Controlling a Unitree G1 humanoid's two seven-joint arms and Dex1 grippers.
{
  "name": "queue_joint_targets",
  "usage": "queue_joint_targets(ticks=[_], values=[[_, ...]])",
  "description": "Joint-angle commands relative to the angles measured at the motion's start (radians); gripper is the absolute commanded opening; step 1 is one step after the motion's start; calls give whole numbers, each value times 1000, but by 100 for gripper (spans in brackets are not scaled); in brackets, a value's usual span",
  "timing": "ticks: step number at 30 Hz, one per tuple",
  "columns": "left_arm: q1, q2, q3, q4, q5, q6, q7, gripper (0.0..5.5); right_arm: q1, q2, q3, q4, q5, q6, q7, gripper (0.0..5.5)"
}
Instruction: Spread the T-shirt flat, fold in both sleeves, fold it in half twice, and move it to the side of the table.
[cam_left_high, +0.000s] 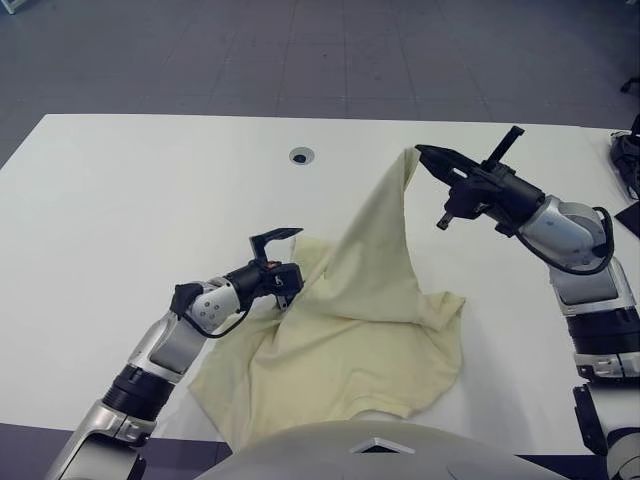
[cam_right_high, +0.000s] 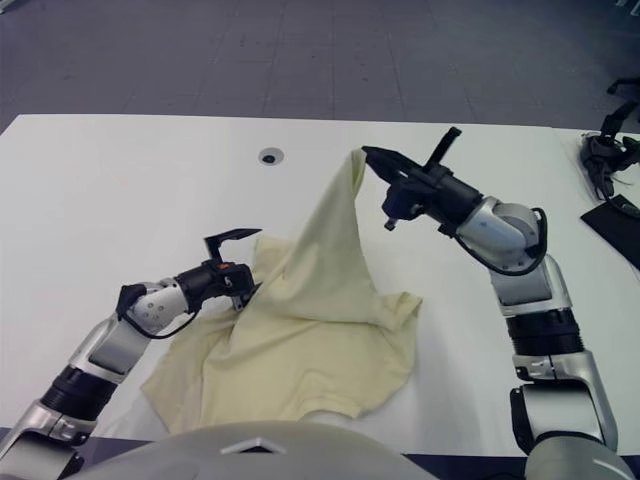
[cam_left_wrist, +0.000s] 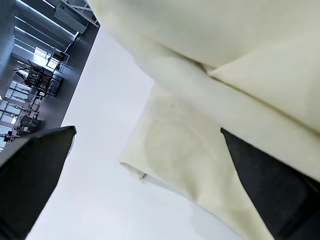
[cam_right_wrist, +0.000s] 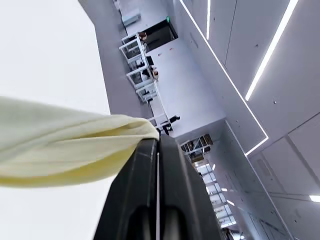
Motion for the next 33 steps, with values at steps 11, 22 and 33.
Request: queue_joint_targets(ticks=[11, 22, 33], values=[[66, 77, 94, -40, -6, 31, -15, 540, 438, -205, 415, -462, 222, 266, 482, 1], [34, 84, 141, -34, -23, 39, -25, 540, 498, -225, 478, -410, 104, 287, 555, 1], [-83, -39, 212, -90, -410, 262, -143, 540, 491, -264, 501, -317, -28, 266, 598, 1]])
